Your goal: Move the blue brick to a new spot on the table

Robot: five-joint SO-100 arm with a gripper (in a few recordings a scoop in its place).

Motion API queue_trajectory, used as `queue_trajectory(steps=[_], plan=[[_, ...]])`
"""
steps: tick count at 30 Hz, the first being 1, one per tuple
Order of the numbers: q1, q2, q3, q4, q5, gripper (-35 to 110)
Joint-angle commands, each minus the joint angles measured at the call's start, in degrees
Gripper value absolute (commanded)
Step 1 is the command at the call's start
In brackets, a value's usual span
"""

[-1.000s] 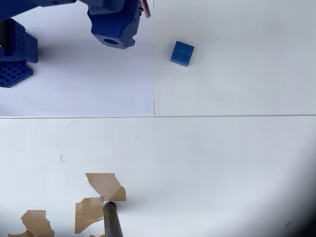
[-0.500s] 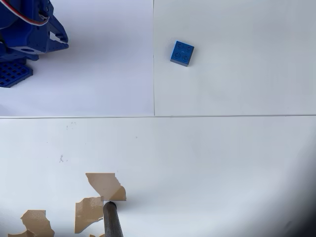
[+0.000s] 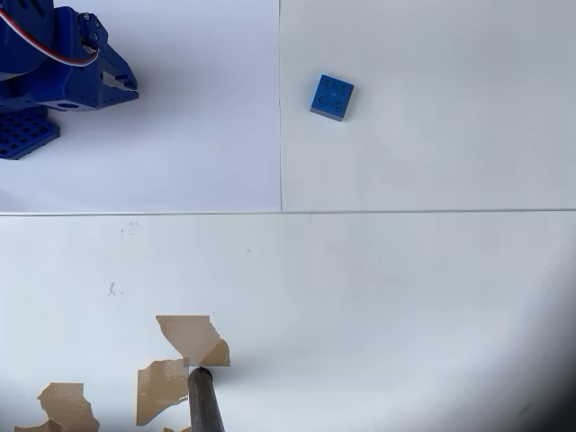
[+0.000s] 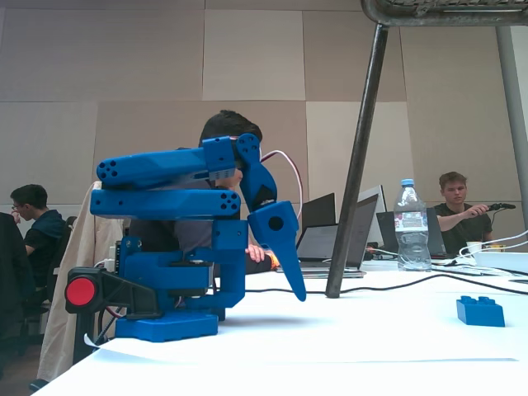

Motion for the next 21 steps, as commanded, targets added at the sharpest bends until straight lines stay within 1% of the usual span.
queue_trajectory(steps=[1,7,16,21], plan=[[0.5,2.4,1.1,-0.6,-0.6,0],[1.1,8.0,3.5,-1.5,-3.0,0],[2.8,8.3,5.1,-3.0,-4.5,0],[5.8,8.3,7.8,-3.7,-8.5,0]])
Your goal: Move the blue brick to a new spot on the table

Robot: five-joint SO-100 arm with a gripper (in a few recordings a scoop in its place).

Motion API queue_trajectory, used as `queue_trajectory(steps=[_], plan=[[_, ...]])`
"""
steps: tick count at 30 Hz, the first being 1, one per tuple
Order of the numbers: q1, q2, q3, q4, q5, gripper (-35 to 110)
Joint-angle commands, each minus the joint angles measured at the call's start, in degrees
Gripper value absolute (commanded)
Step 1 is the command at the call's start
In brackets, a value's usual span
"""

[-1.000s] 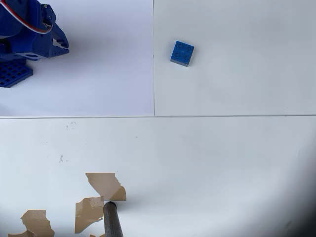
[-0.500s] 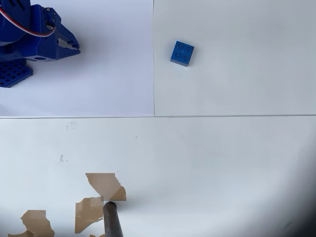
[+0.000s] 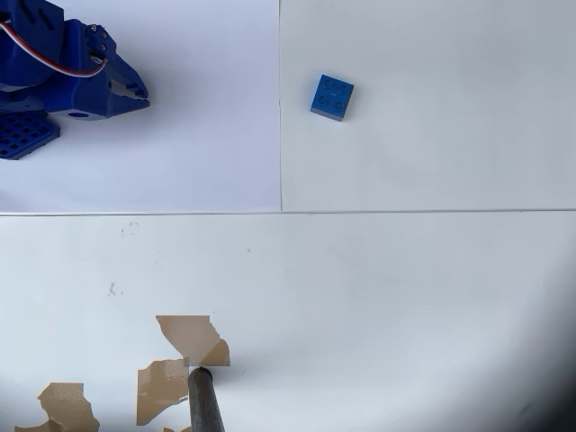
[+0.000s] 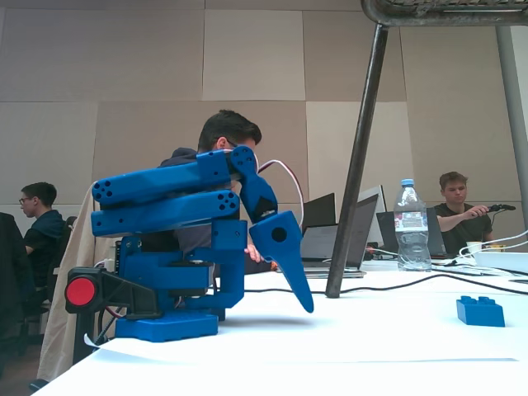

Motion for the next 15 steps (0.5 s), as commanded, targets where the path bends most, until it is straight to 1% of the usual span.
queue_trajectory(steps=[1,7,15], plan=[[2.3,0.1,0.8,-1.4,-2.5,0],[5.4,0.0,3.6,-2.5,-4.4,0],[5.2,0.0,4.0,-2.8,-4.0,0]])
